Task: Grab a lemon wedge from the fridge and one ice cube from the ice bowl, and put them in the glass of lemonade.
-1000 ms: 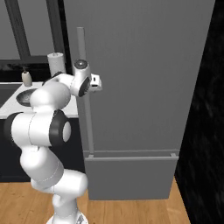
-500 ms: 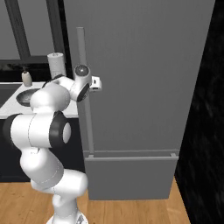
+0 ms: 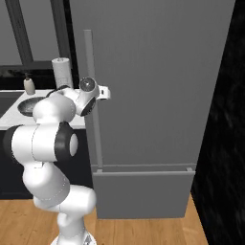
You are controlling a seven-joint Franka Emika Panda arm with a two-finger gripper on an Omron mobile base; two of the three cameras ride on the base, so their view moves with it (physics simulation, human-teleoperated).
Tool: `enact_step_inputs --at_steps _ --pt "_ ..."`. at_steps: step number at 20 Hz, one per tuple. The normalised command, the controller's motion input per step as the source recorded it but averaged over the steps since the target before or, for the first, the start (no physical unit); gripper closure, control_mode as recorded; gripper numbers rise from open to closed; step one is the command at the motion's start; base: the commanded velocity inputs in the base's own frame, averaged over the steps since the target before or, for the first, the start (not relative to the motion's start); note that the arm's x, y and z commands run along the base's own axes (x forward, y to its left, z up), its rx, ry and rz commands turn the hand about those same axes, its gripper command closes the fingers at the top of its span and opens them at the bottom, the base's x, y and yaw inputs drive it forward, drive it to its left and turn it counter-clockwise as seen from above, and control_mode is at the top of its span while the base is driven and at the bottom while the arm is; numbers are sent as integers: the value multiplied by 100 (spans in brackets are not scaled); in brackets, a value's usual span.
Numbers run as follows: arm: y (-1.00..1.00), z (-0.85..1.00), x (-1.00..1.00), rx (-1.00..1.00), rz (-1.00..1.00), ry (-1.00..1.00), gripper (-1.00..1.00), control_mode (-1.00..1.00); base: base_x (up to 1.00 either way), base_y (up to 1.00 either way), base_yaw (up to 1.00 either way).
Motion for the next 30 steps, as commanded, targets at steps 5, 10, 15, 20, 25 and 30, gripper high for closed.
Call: enact_step_inputs --at_steps 5,10,15,20,25,30 --pt "36 1 33 -5 0 2 100 -100 0 0 0" --pt "-4 0 40 -17 1 2 100 -100 0 0 0" --pt "-38 4 13 -6 0 0 100 -100 0 0 0" --pt "-60 24 -1 0 -5 0 100 -100 0 0 0" --pt "-75 39 -28 2 -8 3 100 -100 0 0 0" --pt "-86 34 -24 7 -10 0 100 -100 0 0 0"
